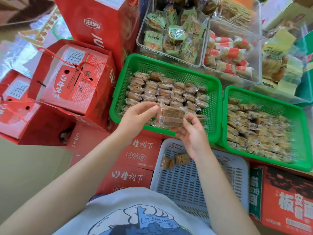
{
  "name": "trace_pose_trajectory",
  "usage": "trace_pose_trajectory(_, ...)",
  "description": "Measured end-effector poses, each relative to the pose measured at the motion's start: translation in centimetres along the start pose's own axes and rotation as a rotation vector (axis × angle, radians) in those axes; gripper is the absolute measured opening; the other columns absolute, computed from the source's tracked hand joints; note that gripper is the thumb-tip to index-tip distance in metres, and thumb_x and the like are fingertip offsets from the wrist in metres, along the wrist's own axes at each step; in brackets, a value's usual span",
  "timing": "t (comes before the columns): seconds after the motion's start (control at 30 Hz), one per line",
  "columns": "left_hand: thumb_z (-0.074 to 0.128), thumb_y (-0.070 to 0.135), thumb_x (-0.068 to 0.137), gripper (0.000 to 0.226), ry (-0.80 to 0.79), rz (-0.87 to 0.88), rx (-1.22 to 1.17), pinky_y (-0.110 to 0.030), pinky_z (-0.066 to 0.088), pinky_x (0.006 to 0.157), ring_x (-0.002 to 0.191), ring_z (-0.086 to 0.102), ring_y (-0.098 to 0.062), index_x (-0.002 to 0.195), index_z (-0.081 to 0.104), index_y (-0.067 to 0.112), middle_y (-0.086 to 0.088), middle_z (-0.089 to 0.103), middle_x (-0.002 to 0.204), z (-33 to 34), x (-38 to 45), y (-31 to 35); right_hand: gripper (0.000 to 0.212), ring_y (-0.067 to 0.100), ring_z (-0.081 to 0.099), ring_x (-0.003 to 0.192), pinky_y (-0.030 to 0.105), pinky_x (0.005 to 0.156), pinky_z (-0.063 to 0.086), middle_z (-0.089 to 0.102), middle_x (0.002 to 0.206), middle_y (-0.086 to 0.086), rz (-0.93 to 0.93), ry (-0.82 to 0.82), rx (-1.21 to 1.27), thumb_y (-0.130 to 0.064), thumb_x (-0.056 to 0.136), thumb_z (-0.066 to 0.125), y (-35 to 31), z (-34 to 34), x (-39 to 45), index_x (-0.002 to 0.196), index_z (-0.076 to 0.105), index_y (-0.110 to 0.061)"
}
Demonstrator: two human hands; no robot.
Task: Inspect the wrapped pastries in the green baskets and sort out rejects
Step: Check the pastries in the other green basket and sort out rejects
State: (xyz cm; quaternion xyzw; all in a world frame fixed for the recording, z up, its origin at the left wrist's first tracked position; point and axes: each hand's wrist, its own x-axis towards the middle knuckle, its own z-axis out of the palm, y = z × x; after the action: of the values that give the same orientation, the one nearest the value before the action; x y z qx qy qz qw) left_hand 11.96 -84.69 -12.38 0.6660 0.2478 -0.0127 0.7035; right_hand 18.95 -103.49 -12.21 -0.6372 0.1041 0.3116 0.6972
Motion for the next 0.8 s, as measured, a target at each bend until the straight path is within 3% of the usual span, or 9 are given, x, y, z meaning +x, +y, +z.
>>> trace_pose_trajectory(0.1, 0.072, 0.024, 0.091, 0.016, 0.051, -0.025, -0.16, -0.042, 0.058, 0.086, 0.101, 0.072, -0.021, 0.107, 0.075, 0.019, -0.001, 0.077, 0.102, 0.3, -1.5, 0.7, 0.014, 0.024, 0.066, 0.073, 0.035, 0.068, 0.049, 0.071, 0.097, 0.01, -0.023, -0.042, -0.012, -0.008, 0.105, 0.042, -0.3, 0.5, -1.9, 0.096, 0.051, -0.013)
trace_pose_trajectory(0.23, 0.071, 0.013, 0.092, 0.008, 0.187, -0.099, -0.261, -0.037, 0.06, 0.077, 0.092, 0.074, -0.024, 0.097, 0.077, 0.01, -0.007, 0.078, 0.094, 0.8, -2.8, 0.9, 0.012, 0.024, 0.065, 0.069, 0.037, 0.068, 0.05, 0.072, 0.094, 0.01, -0.049, -0.052, -0.021, -0.007, 0.105, 0.042, -0.5, 0.5, -3.8, 0.098, 0.051, -0.012)
trace_pose_trajectory(0.33, 0.07, 0.014, 0.093, 0.007, 0.197, -0.106, -0.185, -0.04, 0.061, 0.082, 0.094, 0.074, -0.025, 0.092, 0.076, 0.009, -0.01, 0.077, 0.094, 1.0, -3.5, 0.5, 0.012, 0.019, 0.066, 0.07, 0.036, 0.069, 0.052, 0.071, 0.092, 0.005, -0.077, -0.015, -0.107, -0.008, 0.104, 0.045, -0.8, 0.1, -5.1, 0.097, 0.055, -0.013)
trace_pose_trajectory(0.5, 0.054, 0.016, 0.102, 0.016, 0.215, -0.069, 0.035, -0.047, 0.06, 0.084, 0.095, 0.07, -0.03, 0.09, 0.065, 0.017, -0.014, 0.072, 0.098, 1.6, -4.3, -0.6, 0.017, 0.017, 0.058, 0.072, 0.037, 0.07, 0.05, 0.061, 0.081, 0.009, -0.206, 0.027, -0.466, -0.022, 0.103, 0.051, -0.9, -0.6, -6.7, 0.095, 0.061, -0.012)
trace_pose_trajectory(0.63, 0.04, 0.017, 0.107, 0.017, 0.241, 0.029, 0.24, -0.045, 0.052, 0.056, 0.06, 0.058, -0.023, 0.093, 0.049, 0.02, -0.009, 0.058, 0.079, 2.6, -5.3, -0.8, 0.017, 0.014, 0.051, 0.061, 0.032, 0.062, 0.045, 0.054, 0.068, -0.001, -0.22, -0.003, -0.405, -0.023, 0.105, 0.049, -1.0, 0.2, -7.6, 0.093, 0.057, -0.014)
trace_pose_trajectory(0.7, 0.039, 0.017, 0.107, 0.019, 0.245, 0.078, 0.292, -0.048, 0.046, 0.052, 0.058, 0.051, -0.024, 0.091, 0.045, 0.025, -0.006, 0.053, 0.072, 2.9, -5.8, -0.8, 0.017, 0.014, 0.047, 0.056, 0.032, 0.057, 0.042, 0.052, 0.063, -0.004, -0.22, -0.01, -0.365, -0.022, 0.105, 0.047, -0.8, 0.5, -7.8, 0.093, 0.054, -0.014)
trace_pose_trajectory(0.8, 0.042, 0.019, 0.107, 0.012, 0.255, 0.077, 0.276, -0.036, 0.04, 0.052, 0.057, 0.044, -0.015, 0.098, 0.05, 0.02, 0.0, 0.05, 0.07, 2.9, -6.0, -0.4, 0.015, 0.013, 0.042, 0.051, 0.027, 0.049, 0.038, 0.049, 0.058, -0.006, -0.207, 0.046, -0.302, -0.018, 0.105, 0.047, -0.2, 0.4, -7.8, 0.094, 0.053, -0.011)
